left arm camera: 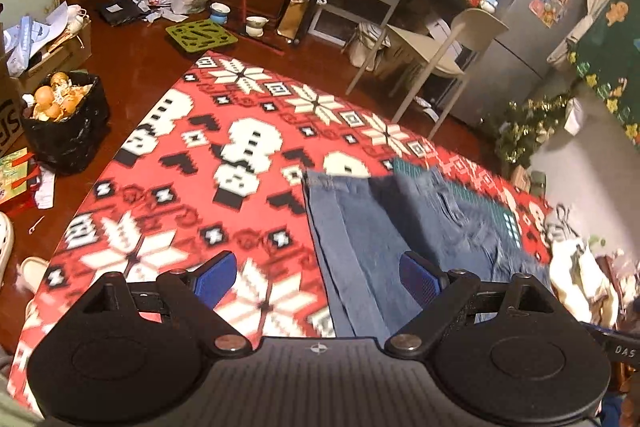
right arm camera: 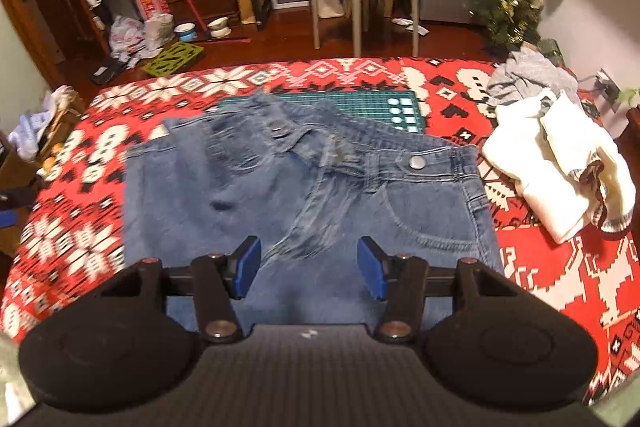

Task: Fold clothes
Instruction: 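Grasp a cuffed leg hem of the shorts with the left gripper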

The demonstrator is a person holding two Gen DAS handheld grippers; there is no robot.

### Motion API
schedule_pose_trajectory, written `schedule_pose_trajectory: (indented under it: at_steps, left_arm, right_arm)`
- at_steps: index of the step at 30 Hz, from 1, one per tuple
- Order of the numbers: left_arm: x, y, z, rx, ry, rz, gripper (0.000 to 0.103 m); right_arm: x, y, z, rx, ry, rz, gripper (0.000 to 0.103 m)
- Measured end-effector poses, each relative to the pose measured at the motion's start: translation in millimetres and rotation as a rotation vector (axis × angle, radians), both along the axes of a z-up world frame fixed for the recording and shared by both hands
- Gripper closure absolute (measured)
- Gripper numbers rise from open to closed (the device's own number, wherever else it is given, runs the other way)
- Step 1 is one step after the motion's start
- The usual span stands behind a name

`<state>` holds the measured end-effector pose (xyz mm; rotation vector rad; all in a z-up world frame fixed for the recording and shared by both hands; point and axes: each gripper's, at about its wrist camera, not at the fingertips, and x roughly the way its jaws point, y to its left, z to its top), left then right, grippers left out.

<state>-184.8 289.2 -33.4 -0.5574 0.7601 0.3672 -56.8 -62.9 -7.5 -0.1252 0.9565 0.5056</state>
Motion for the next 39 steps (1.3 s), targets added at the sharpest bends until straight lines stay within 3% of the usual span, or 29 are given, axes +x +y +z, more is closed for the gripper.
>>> schedule_pose_trajectory:
  at_steps: [7,17,21,23,25,29,35,39]
  left_arm:
    - [56.7,19.6,-38.1,0.052,0.061,-0.025,0.031]
    - [121.8,25.7,-89.5,0.052,0.113,-0.003,0.034]
    - [143.9,1.2,-94.1,0.201,0.177,-0.007,0.034]
    - [153.1,-13.9,-95.1,0.284,0.221,-0.003,0.048]
    - [156.1,-24.0,-92.5,0.274,0.212,0.035,0.065]
    - [160.8,-45.5,-90.6,0.34,0.242,0.089,0.083]
    - [137.9,-50.5,-77.8,0.379,0.208,0.134,0.09]
    - [105.5,-42.9,-61.4,0.39,0.166,0.167,0.09]
  right_arm:
    - [61.6,-15.9,-40.2,0.017,0.002,-0.045,0.045]
    - [111.5,-29.1,-63.3,0.112,-0.013,-0.032,0.045]
    - [114.2,-34.1,-65.6,0.12,-0.033,-0.034,0.046]
    - [114.2,-38.6,-65.4,0.129,-0.029,-0.04,0.046]
    - [109.8,-42.9,-62.4,0.122,-0.046,-0.04,0.046]
    - [104.8,-56.3,-56.2,0.114,-0.063,-0.062,0.046]
    - [108.2,-80.8,-47.6,0.105,-0.082,-0.085,0.046]
    - [115.9,-104.0,-52.5,0.164,-0.065,-0.138,0.046]
